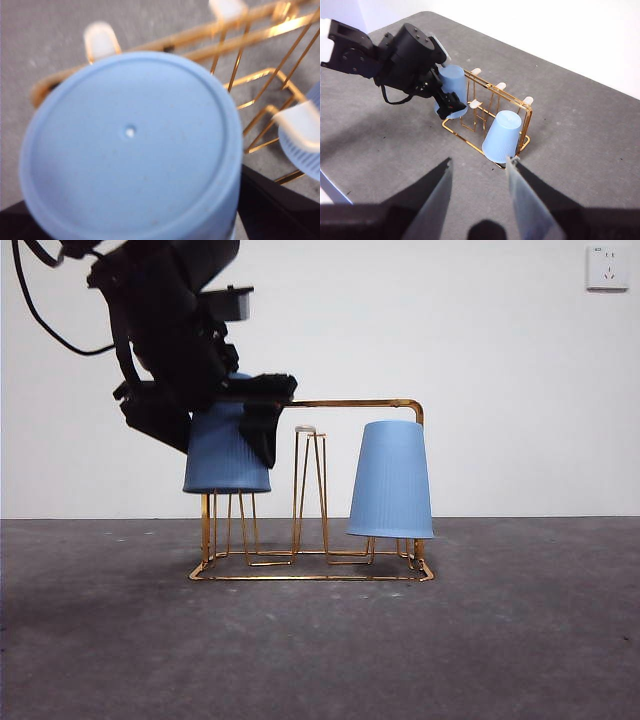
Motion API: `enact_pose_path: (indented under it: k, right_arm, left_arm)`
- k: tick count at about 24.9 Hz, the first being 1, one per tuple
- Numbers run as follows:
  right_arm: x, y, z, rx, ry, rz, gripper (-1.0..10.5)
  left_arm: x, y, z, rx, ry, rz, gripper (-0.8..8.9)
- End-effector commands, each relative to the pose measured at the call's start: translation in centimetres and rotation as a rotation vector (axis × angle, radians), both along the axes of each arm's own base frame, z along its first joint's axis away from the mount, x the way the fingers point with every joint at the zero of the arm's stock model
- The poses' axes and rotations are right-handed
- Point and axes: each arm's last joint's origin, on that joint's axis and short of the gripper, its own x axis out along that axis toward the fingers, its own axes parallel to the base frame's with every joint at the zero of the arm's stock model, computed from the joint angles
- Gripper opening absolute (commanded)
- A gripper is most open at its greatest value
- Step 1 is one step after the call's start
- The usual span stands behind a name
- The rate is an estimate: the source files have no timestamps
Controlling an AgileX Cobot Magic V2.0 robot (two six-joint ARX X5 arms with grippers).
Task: Pick up cup 1,put cup 1 in the cup rack,pick up cup 2,put cup 2 in the cup rack
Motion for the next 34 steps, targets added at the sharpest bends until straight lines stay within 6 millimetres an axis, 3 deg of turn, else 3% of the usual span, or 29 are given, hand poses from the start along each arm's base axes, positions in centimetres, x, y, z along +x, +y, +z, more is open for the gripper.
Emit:
enact_pose_path:
  k: [1, 16, 23, 24, 28, 29, 34]
  right_arm:
    - [0.1, 0.1, -0.1, 0.008, 0.005, -0.006, 1.9]
    - [0.1, 0.0, 0.0, 0.005, -0.002, -0.019, 1.9]
    - [0.1, 0.0, 0.0, 0.005, -0.002, -0.020, 1.9]
    - [0.1, 0.0, 0.0, 0.005, -0.001, -0.020, 1.9]
    - [0.1, 0.0, 0.0, 0.004, -0.002, -0.019, 1.9]
    - [0.1, 0.0, 0.0, 0.004, -0.002, -0.019, 1.9]
    - [0.1, 0.0, 0.0, 0.004, -0.002, -0.019, 1.9]
  left_arm:
    - [0.3, -0.1, -0.9, -0.008, 0.017, 0.018, -0.07]
    - [0.8, -0.4, -4.7, 0.073, 0.148, 0.019, -0.07]
    - [0.6, -0.4, -5.3, 0.074, 0.192, 0.041, 0.10]
    - [0.6, -0.4, -5.4, 0.079, 0.199, 0.041, 0.51]
    - [0.3, -0.2, -5.6, 0.102, 0.237, 0.044, 4.75]
    - [0.2, -0.1, -5.7, 0.107, 0.244, 0.044, 5.28]
    - [-0.1, 0.1, -5.8, 0.123, 0.283, 0.049, 5.35]
